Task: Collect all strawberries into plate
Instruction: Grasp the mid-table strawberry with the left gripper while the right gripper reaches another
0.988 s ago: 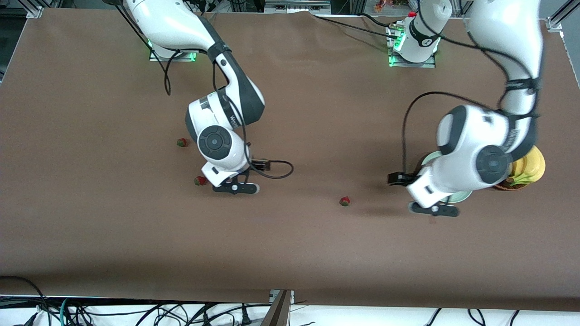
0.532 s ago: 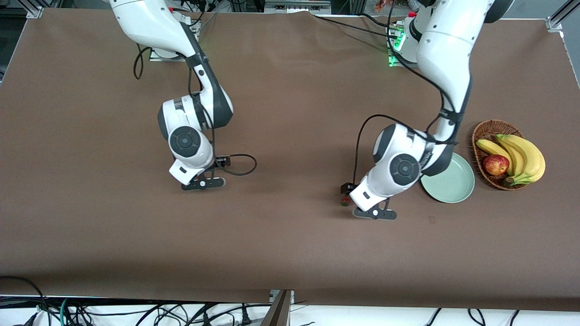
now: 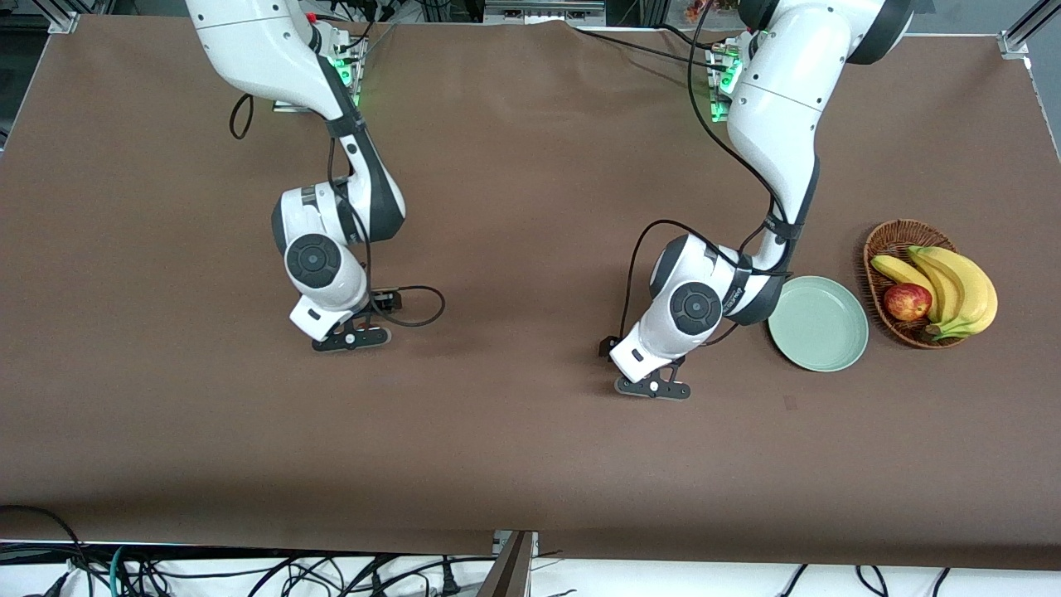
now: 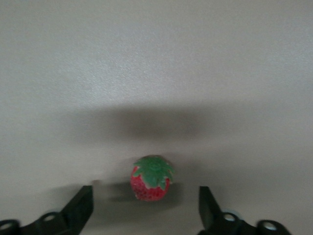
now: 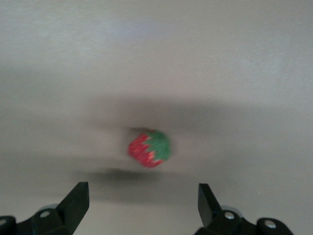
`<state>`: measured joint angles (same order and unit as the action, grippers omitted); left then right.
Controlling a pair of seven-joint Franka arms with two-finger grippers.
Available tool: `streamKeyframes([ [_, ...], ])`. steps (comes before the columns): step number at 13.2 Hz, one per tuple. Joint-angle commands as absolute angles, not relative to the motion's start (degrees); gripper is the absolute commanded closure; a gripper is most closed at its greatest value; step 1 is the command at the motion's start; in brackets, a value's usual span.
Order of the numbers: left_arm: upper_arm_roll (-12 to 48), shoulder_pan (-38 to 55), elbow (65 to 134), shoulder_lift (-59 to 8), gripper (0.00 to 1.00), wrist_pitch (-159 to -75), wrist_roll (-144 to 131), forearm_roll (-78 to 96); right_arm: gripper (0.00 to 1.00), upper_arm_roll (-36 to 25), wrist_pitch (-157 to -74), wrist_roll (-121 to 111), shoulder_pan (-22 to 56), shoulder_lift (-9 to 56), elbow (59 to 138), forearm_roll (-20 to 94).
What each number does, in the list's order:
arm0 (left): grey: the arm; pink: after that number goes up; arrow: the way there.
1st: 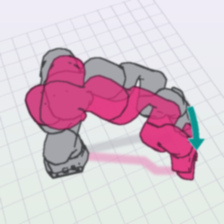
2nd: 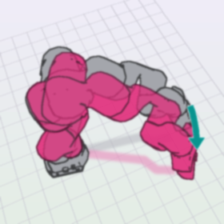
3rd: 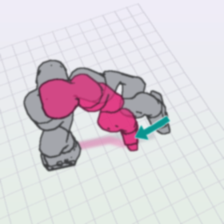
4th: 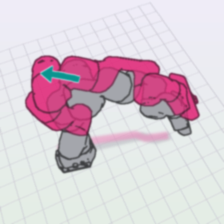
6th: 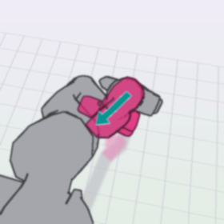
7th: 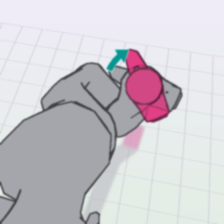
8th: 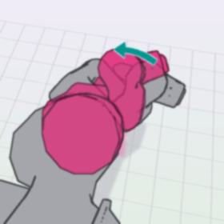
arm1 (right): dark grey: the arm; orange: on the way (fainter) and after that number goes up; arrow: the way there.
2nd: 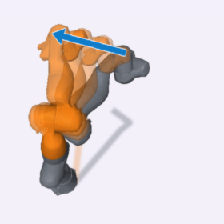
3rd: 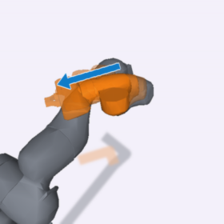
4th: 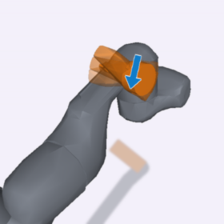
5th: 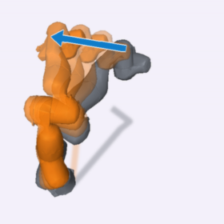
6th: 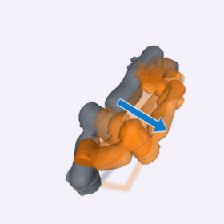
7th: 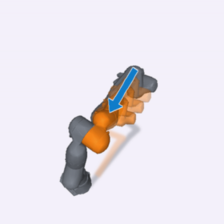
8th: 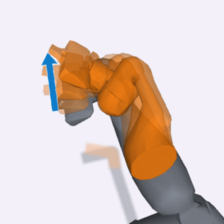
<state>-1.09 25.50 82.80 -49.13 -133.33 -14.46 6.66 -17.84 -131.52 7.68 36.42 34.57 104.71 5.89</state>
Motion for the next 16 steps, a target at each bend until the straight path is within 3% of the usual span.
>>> streamKeyframes([
  [1,-1.93,26.19,81.39,-49.83,0.26,-133.24,-15.12,4.22,0.05,-17.40,-134.11,6.68,35.43,35.50,105.56,5.89],
  [2,-1.93,26.19,81.39,-49.83,0.31,-133.24,-15.12,4.22,0.08,-17.40,-134.64,6.77,35.25,36.20,105.47,5.98],
  [5,-1.93,26.19,81.30,-49.83,0.44,-133.24,-15.12,4.22,0.30,-17.31,-134.65,6.68,34.98,36.56,104.59,6.06],
  [9,-1.93,26.02,81.21,-49.75,0.81,-133.24,-15.03,4.31,0.37,-17.14,-135.09,6.77,34.89,37.00,104.50,6.50],
  [11,-2.02,25.75,81.04,-49.66,0.95,-133.24,-14.59,4.31,0.44,-17.23,-134.91,6.59,34.98,37.79,104.15,10.44],
  [14,-2.29,22.17,79.63,-48.70,0.96,-132.63,-9.26,3.96,0.56,-17.14,-134.47,6.50,34.89,37.97,103.10,10.55],
  [16,-2.11,17.07,80.06,-46.86,0.95,-129.66,-0.57,3.96,0.59,-17.14,-134.21,6.50,34.89,37.97,102.48,10.63],
])
